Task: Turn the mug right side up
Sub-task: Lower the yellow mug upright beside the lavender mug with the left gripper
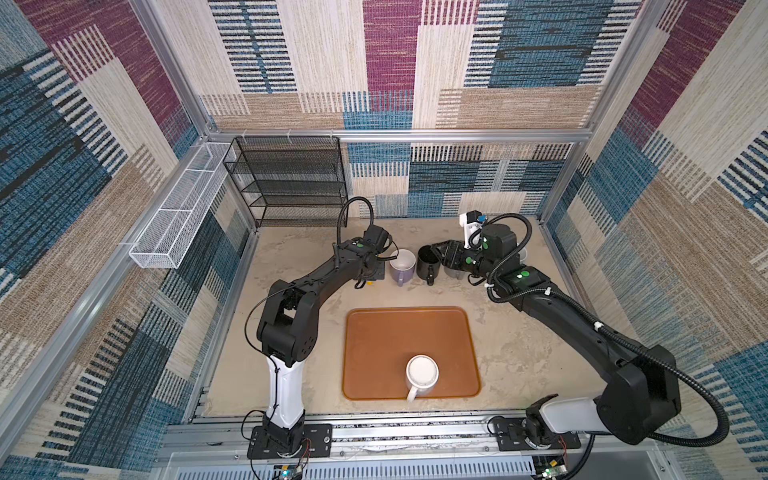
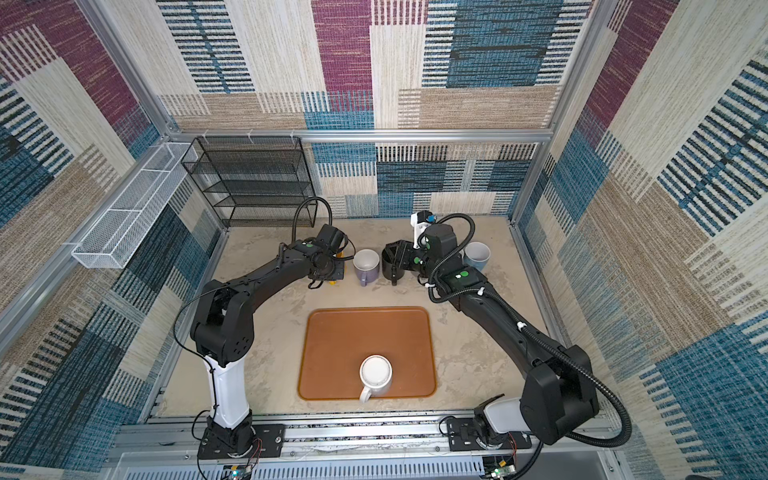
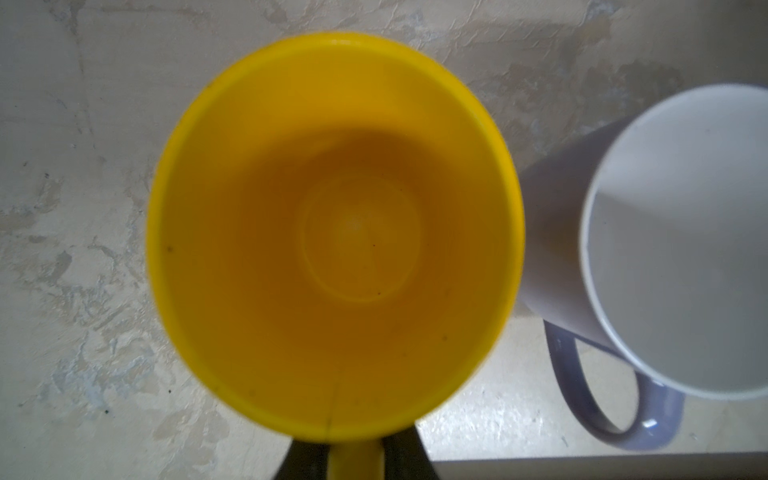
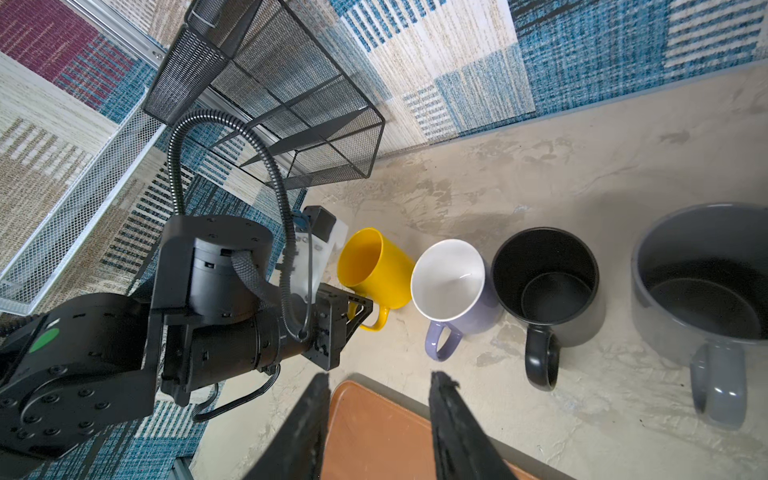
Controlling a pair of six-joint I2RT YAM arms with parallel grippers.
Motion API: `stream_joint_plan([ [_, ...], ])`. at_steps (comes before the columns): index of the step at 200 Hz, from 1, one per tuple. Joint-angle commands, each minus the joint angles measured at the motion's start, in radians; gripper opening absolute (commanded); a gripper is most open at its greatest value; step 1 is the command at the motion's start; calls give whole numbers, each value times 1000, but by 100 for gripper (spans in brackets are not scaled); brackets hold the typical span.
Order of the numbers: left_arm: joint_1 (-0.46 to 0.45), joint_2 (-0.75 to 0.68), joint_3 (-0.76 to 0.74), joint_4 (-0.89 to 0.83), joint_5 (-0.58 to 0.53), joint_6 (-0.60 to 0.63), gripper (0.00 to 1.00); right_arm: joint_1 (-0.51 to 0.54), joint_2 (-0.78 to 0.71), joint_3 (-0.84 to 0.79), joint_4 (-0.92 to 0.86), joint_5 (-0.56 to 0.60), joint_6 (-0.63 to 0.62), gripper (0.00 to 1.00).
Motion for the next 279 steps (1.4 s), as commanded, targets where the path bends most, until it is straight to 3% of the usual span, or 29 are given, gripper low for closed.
stream_joint_plan([
  [1, -2, 9, 18, 26, -30, -6, 0, 0, 7, 6, 7, 1, -6, 43],
  [279, -46, 13, -38, 33, 13, -77, 0, -1, -2, 0, 8, -7, -8, 43],
])
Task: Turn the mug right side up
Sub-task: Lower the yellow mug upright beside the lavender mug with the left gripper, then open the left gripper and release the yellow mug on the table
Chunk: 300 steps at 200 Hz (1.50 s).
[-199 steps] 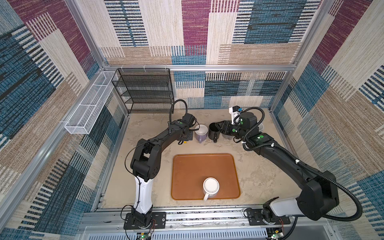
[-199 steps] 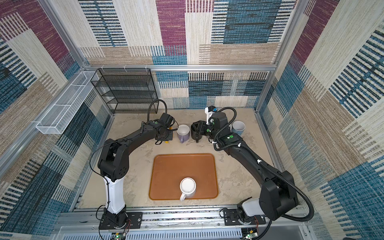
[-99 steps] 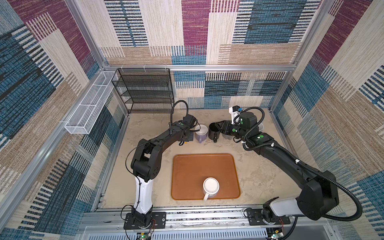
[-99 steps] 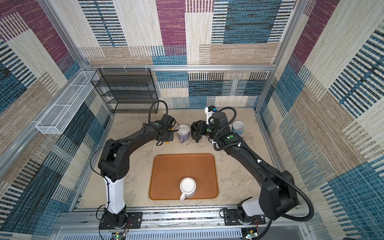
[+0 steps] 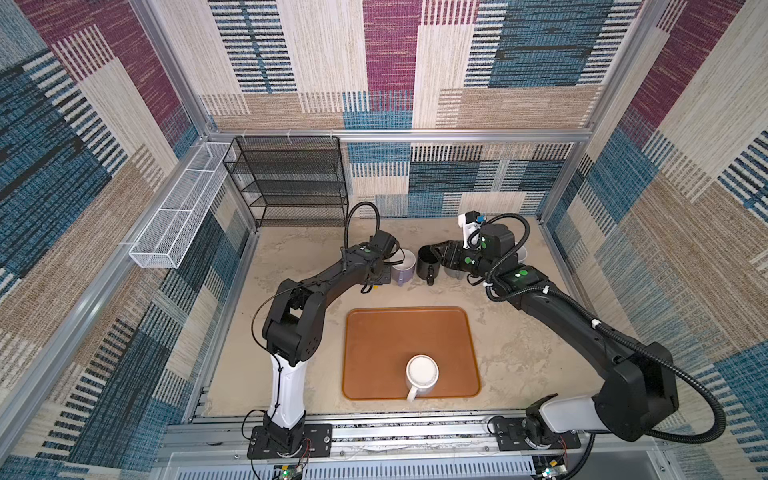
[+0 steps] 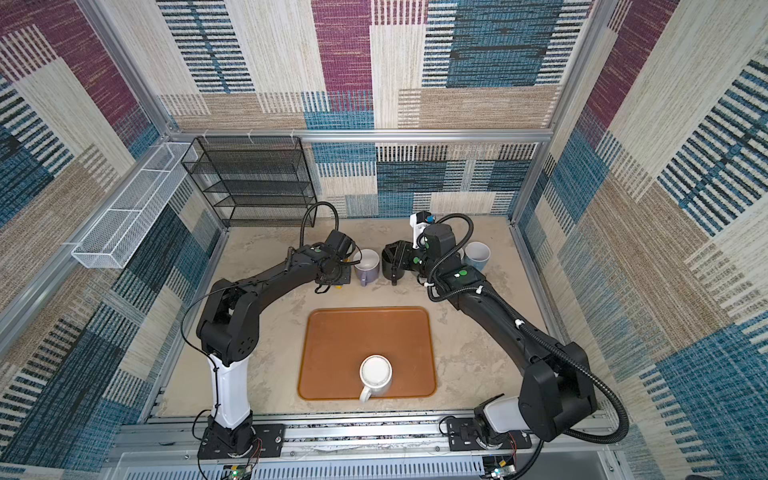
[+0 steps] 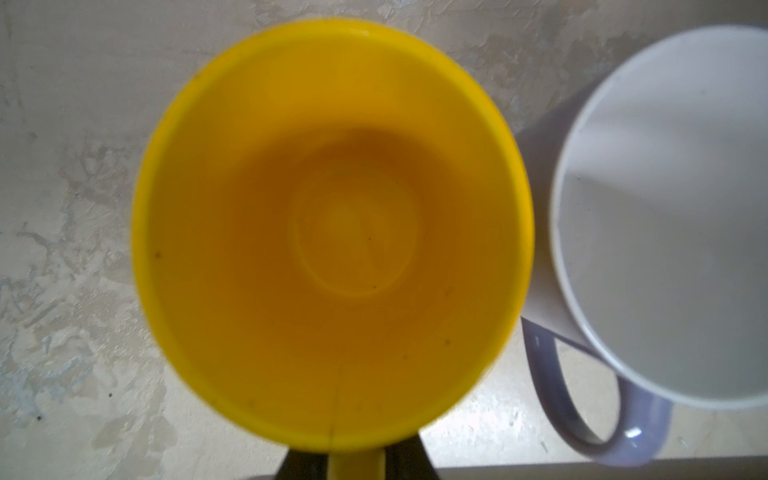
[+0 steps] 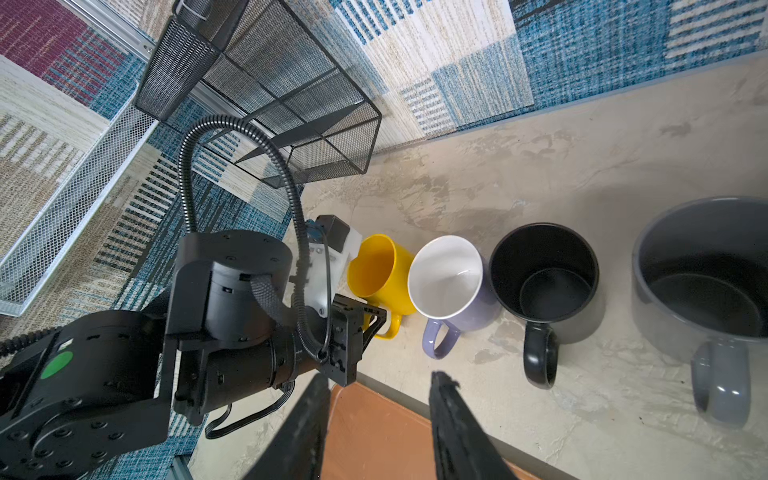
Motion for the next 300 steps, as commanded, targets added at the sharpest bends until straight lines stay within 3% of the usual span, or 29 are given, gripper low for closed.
stream_joint_plan([
  [1, -2, -6, -7, -4, 11, -23, 0, 0, -9, -4, 11, -4, -8, 43],
  [59, -1, 14, 1, -34, 22, -19, 0, 0, -10, -5, 11, -4, -8, 43],
  [98, -2, 13, -1, -41, 27, -18, 13, 1, -14, -7, 10, -3, -6, 43],
  [185, -1, 37, 30, -81, 38, -22, 26, 1, -30, -20, 8, 5, -6, 43],
  [241, -1, 26, 30, -89, 46, -19, 53, 1, -38, -26, 12, 7, -7, 43],
  [300, -2, -24, 9, -116, 45, -25, 56, 0, -58, -46, 14, 15, -13, 44],
])
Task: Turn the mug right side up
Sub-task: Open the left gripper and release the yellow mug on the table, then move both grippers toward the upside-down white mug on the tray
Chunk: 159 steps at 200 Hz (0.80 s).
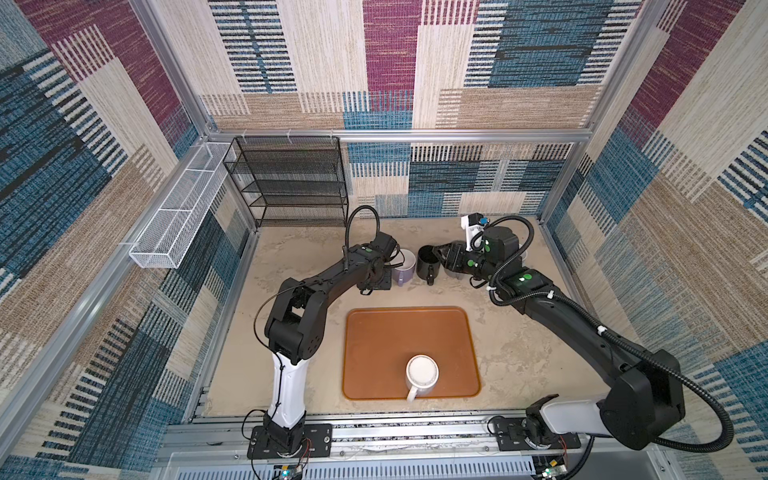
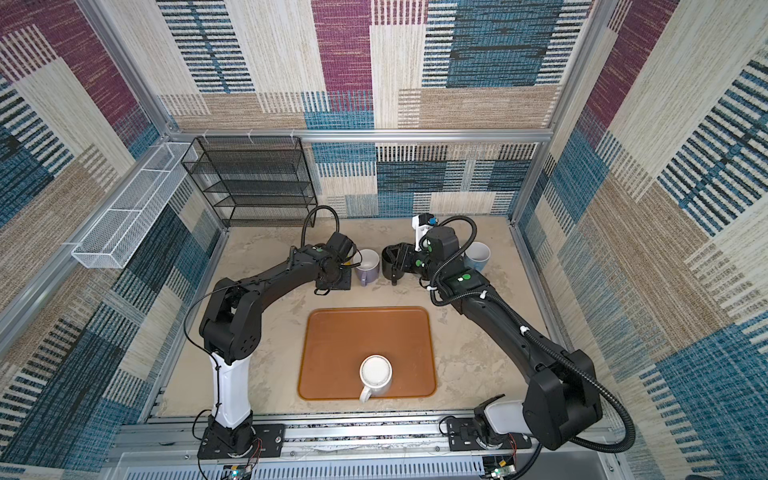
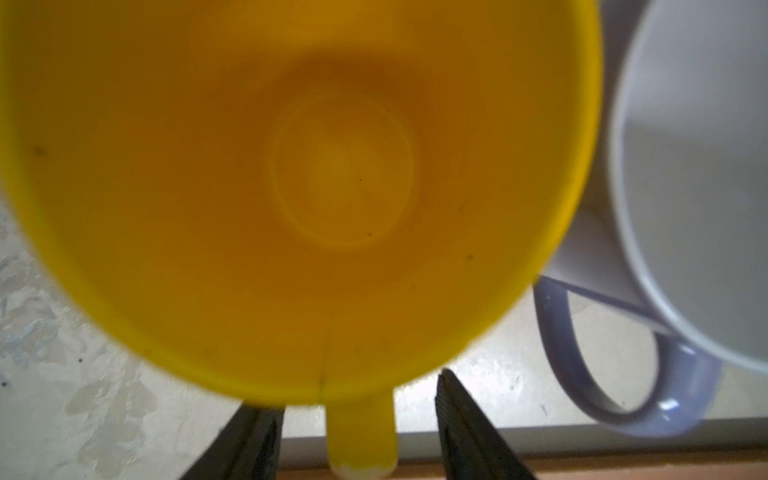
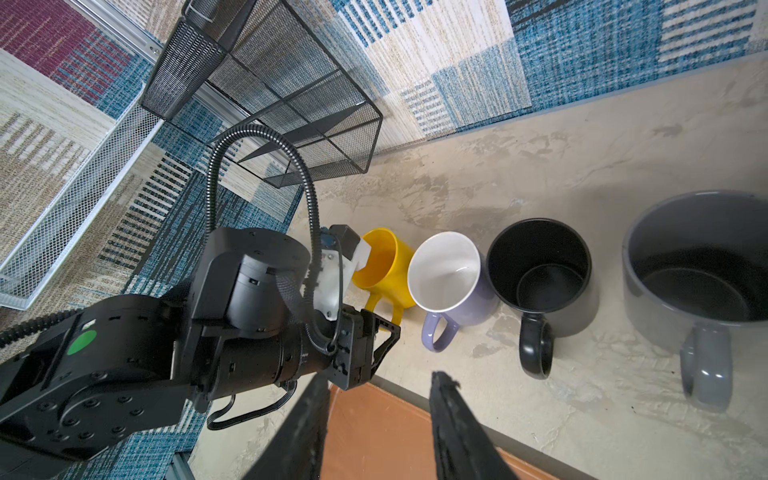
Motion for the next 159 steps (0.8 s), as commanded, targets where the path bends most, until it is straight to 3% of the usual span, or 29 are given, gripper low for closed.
stream_joint_plan([
  [1, 0, -31, -10, -28, -11, -1, 56, 1, -15, -9, 15, 12, -10, 44],
  [119, -28, -336, -220, -47, 35, 27, 53, 1, -91, -118, -29, 24, -37, 45],
  [159, -55, -456, -315, -47, 67, 47, 52, 1, -117, -220, 32, 44, -33, 46],
])
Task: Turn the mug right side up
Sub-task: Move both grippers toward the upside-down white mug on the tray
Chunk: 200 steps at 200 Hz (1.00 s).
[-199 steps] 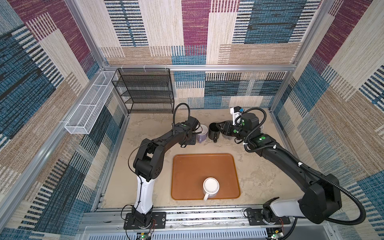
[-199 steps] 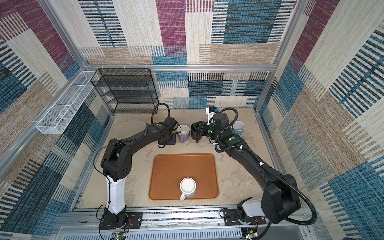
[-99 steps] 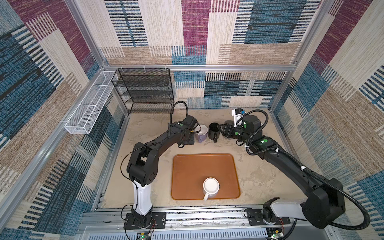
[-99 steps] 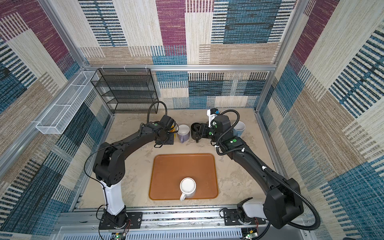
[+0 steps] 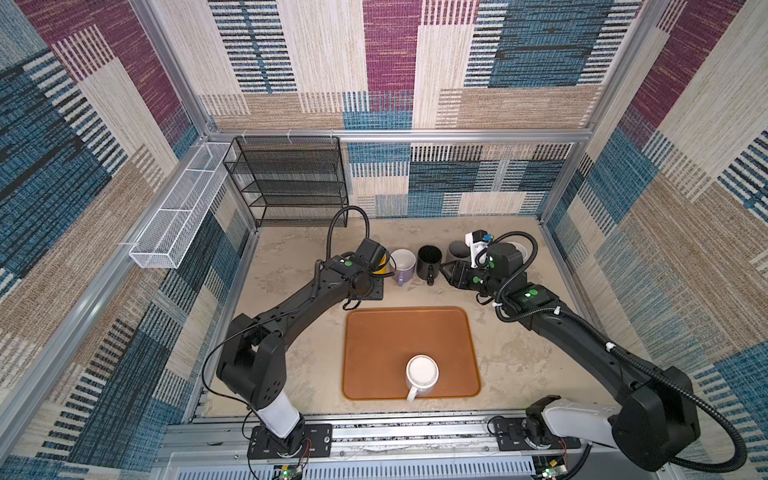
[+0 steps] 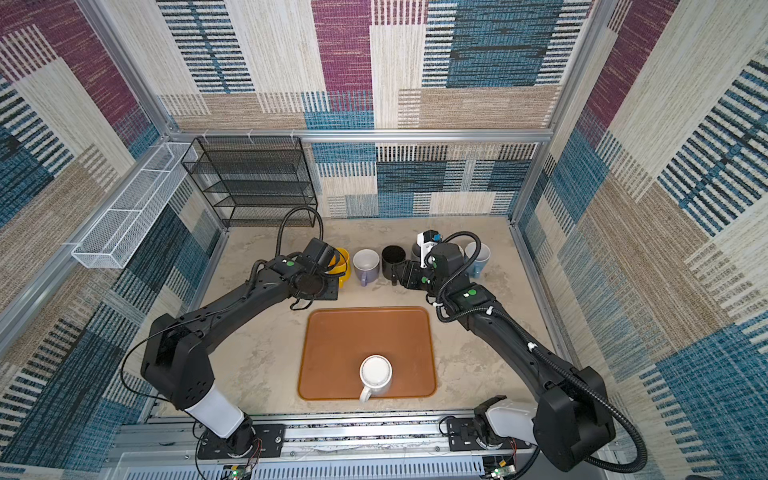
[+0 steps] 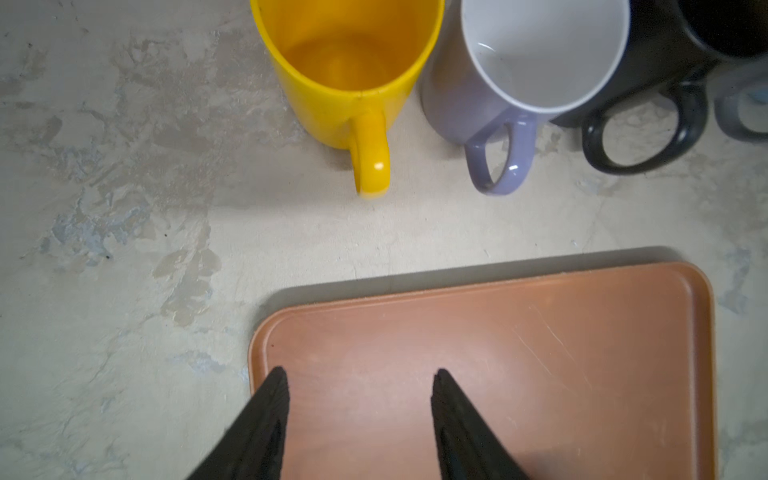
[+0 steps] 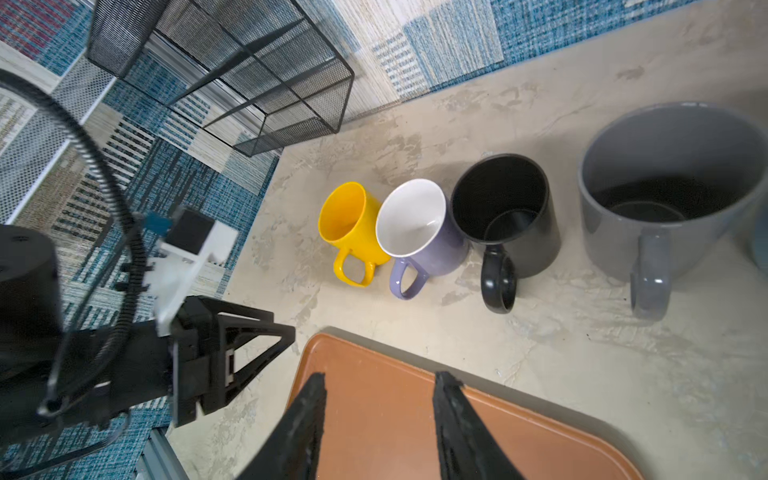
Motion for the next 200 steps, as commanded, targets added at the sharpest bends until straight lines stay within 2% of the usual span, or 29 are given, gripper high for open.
stream_joint_plan([
  [1, -8, -60, -45, -12, 37, 41, 53, 2, -12, -49, 56, 26, -6, 46],
  [38, -31, -197, -179, 12, 84, 12, 53, 1, -30, -134, 127, 20, -11, 46],
  [83, -91, -388, -369, 48, 121, -50, 52, 1, -77, -187, 124, 40, -36, 46],
  [104, -121, -458, -439, 48, 107, -91, 52, 2, -96, -193, 84, 27, -48, 47],
  [139, -138, -526, -526, 49, 97, -143, 52, 18, -160, -235, -42, -74, -39, 49],
  [170, -168, -532, -566, 56, 97, -172, 52, 102, -231, -290, -196, -94, -1, 52],
  [200, -207, -507, -578, 64, 105, -190, 51, 219, -314, -361, -261, -113, 110, 53],
])
